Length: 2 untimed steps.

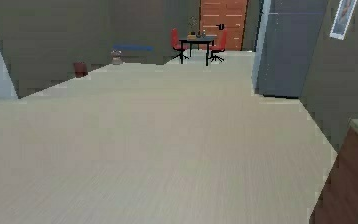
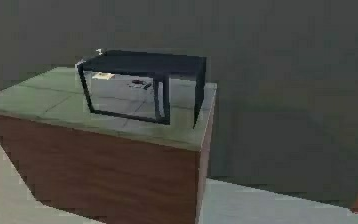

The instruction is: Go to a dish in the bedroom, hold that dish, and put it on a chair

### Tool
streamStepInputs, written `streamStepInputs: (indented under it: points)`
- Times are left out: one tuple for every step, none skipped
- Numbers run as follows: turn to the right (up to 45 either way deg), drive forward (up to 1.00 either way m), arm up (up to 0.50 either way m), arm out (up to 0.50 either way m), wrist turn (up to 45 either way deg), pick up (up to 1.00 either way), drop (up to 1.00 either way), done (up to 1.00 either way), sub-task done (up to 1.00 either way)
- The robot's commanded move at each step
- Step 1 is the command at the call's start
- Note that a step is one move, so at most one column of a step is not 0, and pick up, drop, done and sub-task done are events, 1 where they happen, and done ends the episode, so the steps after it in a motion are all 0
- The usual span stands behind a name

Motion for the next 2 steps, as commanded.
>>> streamStepInputs:
  points:
    - [12.0, 0.00, 0.00, 0.00, 0.0, 0.00, 0.00, 0.00, 0.00]
    - [0.0, 1.00, 0.00, 0.00, 0.0, 0.00, 0.00, 0.00, 0.00]
